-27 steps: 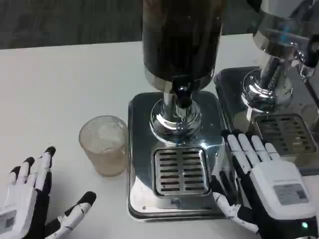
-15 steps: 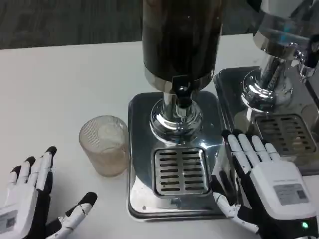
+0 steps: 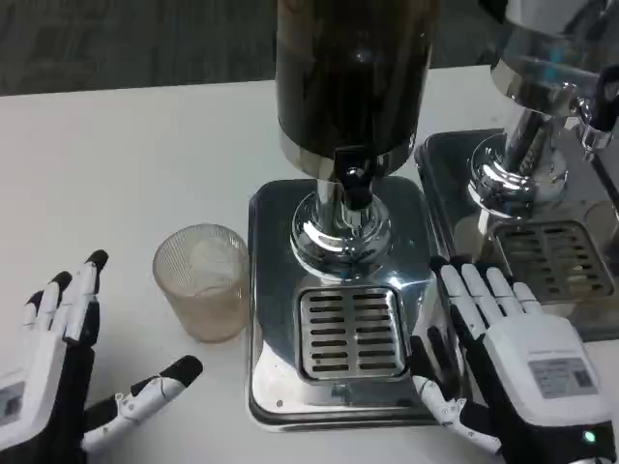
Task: Grasp the cup under the faucet to collect the drink, then remove the cup.
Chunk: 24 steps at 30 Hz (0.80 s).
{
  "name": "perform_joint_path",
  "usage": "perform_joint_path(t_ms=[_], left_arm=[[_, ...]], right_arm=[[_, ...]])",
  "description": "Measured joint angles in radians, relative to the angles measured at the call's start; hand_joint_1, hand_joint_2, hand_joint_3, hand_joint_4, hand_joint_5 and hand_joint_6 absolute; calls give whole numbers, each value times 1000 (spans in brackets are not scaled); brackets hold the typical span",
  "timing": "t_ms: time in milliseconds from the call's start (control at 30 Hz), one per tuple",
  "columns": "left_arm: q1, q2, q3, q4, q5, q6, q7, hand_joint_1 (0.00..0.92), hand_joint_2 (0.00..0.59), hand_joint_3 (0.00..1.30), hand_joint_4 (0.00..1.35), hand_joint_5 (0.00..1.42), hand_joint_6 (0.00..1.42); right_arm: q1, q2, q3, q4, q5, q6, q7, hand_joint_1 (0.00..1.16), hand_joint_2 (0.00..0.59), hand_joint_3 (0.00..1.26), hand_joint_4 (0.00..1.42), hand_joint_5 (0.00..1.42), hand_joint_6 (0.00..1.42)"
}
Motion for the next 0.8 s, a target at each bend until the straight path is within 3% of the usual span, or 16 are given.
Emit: perform_joint_path(t_ms=[333, 500, 800], left_arm=[[-162, 33, 0, 292, -63, -170, 10, 0, 0, 0, 0, 0, 0], [-276, 32, -41, 455, -64, -253, 19, 0, 0, 0, 0, 0, 0], [-380, 32, -108, 593, -57, -308, 35, 0, 0, 0, 0, 0, 0]], right_arm=[[12, 43, 11, -2, -26, 32, -1, 213, 427, 3, 0, 0, 48], [14, 52, 15, -3, -33, 42, -2, 213, 426, 3, 0, 0, 49], [24, 65, 19, -25, -50, 56, -2, 212, 414, 3, 0, 0, 49]])
